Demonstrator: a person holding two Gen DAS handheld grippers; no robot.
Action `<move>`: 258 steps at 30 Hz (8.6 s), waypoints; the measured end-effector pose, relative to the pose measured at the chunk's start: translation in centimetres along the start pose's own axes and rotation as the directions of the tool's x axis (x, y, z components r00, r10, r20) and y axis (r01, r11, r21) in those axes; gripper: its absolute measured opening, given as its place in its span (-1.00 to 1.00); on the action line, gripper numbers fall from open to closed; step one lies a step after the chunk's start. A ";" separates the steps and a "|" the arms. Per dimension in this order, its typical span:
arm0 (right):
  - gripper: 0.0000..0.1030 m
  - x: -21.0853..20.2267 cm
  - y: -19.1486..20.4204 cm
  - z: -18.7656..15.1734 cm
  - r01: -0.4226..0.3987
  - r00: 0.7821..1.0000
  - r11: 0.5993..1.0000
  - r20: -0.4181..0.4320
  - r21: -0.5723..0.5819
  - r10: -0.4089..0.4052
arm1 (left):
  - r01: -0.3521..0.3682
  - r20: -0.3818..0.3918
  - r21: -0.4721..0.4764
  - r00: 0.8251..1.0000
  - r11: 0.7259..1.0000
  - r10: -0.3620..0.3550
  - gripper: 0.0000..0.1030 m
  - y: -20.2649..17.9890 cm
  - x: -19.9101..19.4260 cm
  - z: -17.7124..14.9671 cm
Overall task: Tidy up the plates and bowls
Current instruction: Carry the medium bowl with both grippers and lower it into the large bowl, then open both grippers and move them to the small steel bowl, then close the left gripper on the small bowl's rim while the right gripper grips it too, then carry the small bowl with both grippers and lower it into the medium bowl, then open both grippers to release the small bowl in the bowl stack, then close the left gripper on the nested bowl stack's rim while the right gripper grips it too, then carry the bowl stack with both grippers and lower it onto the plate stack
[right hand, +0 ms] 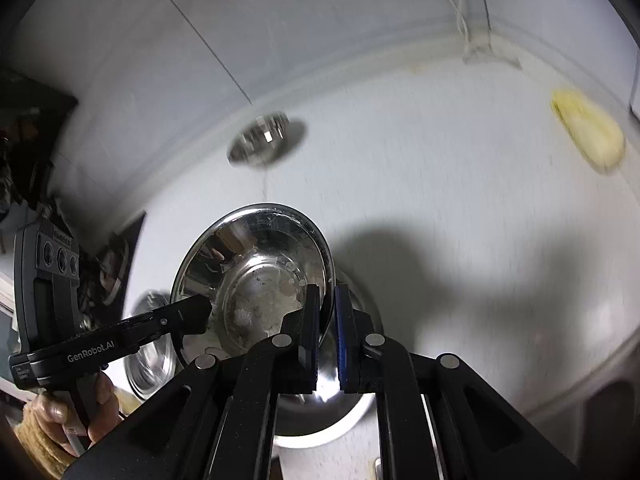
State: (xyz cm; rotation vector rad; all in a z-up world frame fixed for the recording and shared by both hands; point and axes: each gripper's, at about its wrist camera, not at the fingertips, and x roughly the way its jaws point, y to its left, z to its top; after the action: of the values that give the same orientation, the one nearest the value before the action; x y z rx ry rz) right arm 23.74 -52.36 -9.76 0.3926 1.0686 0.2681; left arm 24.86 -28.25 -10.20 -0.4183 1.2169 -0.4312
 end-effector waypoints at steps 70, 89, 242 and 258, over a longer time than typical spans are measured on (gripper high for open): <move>0.11 24.4 8.3 20.5 -0.059 0.993 0.998 -0.103 0.000 0.058 | -0.198 0.166 -0.279 0.954 0.939 0.251 -0.36 17.4 6.1 28.0; -0.79 26.0 9.3 20.5 -0.007 0.993 1.000 -0.118 -0.002 0.007 | -0.141 0.177 -0.267 0.965 0.953 0.193 -0.88 16.3 6.0 27.5; -0.83 2.7 2.8 -3.9 -0.006 1.000 1.000 -0.026 0.020 0.007 | -0.015 0.067 -0.161 0.997 0.987 0.026 -0.80 8.7 -3.9 -2.9; -0.82 3.7 23.4 -8.7 -0.044 0.999 0.990 0.017 -0.132 0.047 | -0.094 0.212 -0.195 0.968 0.976 0.135 -0.82 21.8 -23.1 -6.4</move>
State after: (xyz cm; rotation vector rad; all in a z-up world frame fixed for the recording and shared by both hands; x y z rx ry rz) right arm 17.18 -28.25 -6.19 0.3007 1.0171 0.3724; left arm 14.15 1.94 -5.07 -0.5369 1.0569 -0.1661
